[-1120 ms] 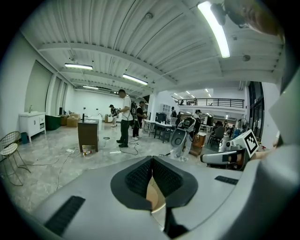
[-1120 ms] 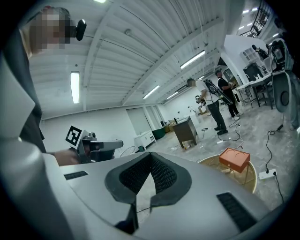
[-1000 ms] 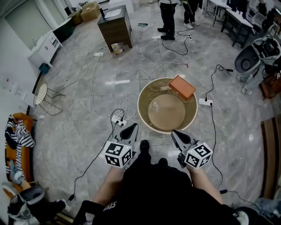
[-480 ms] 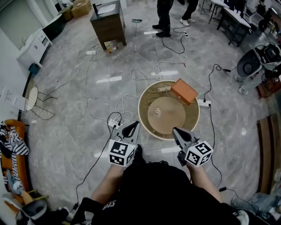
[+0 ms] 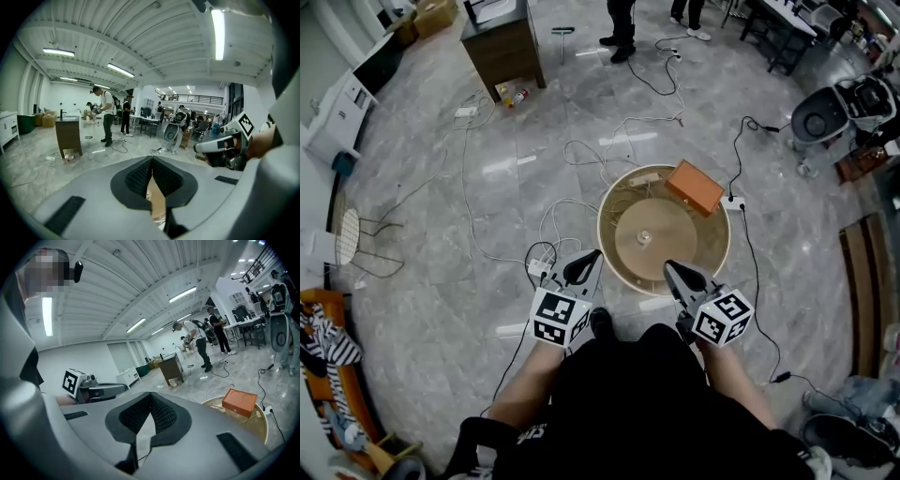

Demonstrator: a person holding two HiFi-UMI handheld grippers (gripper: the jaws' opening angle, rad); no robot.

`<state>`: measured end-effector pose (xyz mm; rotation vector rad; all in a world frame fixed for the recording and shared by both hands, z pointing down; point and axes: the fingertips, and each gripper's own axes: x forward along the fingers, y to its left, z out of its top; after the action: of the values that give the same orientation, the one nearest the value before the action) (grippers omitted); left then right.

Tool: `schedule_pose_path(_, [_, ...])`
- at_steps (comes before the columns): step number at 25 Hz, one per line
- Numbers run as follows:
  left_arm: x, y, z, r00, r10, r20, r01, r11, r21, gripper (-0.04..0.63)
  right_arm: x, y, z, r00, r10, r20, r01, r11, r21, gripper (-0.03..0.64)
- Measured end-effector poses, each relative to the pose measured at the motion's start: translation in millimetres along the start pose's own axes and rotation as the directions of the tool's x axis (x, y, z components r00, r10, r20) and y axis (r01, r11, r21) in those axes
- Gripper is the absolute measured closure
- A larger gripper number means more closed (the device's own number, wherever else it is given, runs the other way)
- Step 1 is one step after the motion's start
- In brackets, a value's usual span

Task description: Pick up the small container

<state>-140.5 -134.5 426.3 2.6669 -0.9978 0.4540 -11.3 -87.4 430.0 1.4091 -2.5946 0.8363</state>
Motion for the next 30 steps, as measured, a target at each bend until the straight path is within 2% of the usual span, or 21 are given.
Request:
schedule_pose_path(7, [29,14,-12,0.994,-0.098,-0.056,0.099,0.995,0.024,0.578,29,-15,5,0.998,-0.059,0.015,0.058,0.998,0.027,0.603])
schedule_pose_path(13, [75,17,-33,0.987,-0.134,-0.093,0.133,0.991,-0.011,0.578,50,-40,-22,0.997,-0.053,-0.051,0.056,0.997,0.060,0.603])
schedule_pose_path(19, [140,13,-71,0.977,-0.164,-0.138,0.160,0.986,-0.037,0.578,68,-99,-51,0.994,-0.061,-0.091,0.069,0.994,0.081,0.603])
schedule_pose_path(22, [166,16,-96,0.975,-0.157,-0.160,0.148,0.987,-0.063,0.578,78,-127,-66,0.992,-0.072,-0.106,0.083,0.991,0.103,0.603])
schedule_pose_path(30, [240,15,-142,0.966,-0.177,-0.186,0.175,0.984,-0.027,0.577,99,-189,-96,0.988,-0.069,-0.135,0.088,0.986,0.142,0.603])
